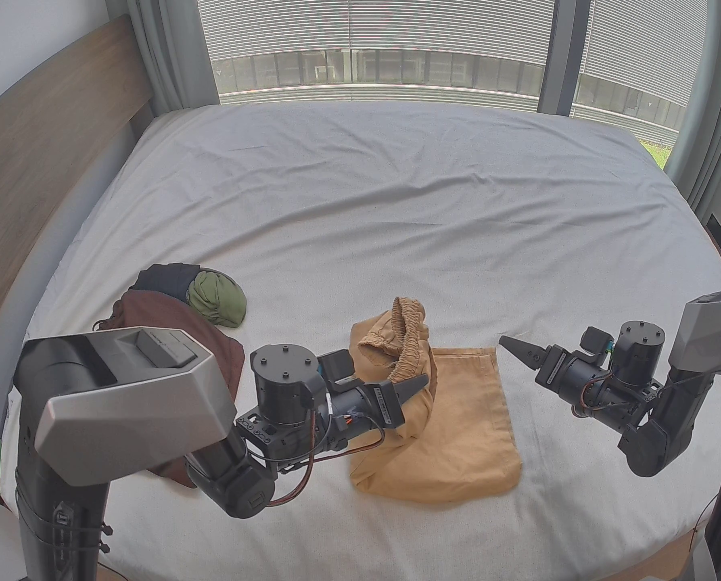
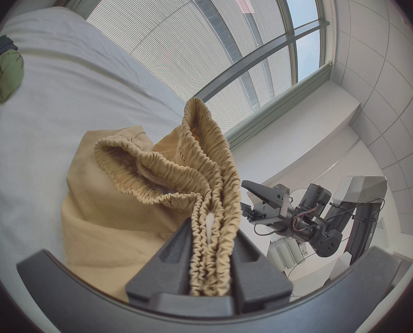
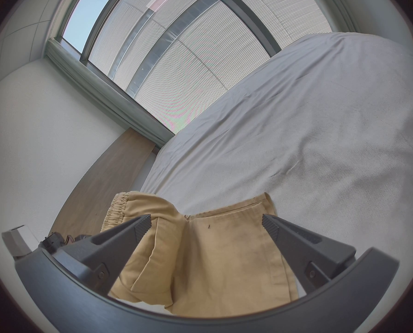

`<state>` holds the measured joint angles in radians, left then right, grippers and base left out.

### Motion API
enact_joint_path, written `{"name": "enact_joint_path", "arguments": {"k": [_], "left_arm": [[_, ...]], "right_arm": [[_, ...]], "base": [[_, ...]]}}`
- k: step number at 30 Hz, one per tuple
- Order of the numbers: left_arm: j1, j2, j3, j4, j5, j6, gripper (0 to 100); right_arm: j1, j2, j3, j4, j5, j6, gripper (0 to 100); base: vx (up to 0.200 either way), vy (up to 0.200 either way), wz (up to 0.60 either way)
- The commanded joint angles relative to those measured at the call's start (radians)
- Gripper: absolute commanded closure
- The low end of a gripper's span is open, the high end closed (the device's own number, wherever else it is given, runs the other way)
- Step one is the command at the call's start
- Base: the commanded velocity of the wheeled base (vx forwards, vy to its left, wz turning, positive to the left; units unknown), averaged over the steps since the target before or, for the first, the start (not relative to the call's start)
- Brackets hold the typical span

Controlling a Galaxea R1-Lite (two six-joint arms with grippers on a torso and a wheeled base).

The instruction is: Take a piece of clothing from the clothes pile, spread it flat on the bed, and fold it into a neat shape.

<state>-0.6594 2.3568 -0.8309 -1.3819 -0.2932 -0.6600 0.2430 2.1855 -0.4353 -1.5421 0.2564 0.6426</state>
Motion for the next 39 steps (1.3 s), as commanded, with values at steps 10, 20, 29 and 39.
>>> {"name": "enact_joint_path", "arguments": {"k": [10, 20, 29, 39], "left_arm": [[-0.077, 0.053, -0.076, 0.053, 0.003, -0.030, 100], [-0.095, 0.078, -0.102, 0.076, 0.002, -0.029, 100], [-0.089, 0.082, -0.116, 0.100, 0.006, -0.026, 0], [-0.059, 0.079, -0.100, 0.086, 0.078, -0.010, 0]], "right_arm": [[-0.025, 0.003, -0.014, -0.001, 0.001, 0.003, 0], [-0.033, 0.010, -0.020, -0.001, 0.004, 0.003, 0], [-0.033, 0.010, -0.019, -0.001, 0.004, 0.003, 0], [-0.017, 0.028, -0.005, -0.001, 0.004, 0.003, 0]], "base": [[0.000, 0.000, 0.00], [0.000, 0.000, 0.00], [0.000, 0.000, 0.00], [0.000, 0.000, 0.00]]}}
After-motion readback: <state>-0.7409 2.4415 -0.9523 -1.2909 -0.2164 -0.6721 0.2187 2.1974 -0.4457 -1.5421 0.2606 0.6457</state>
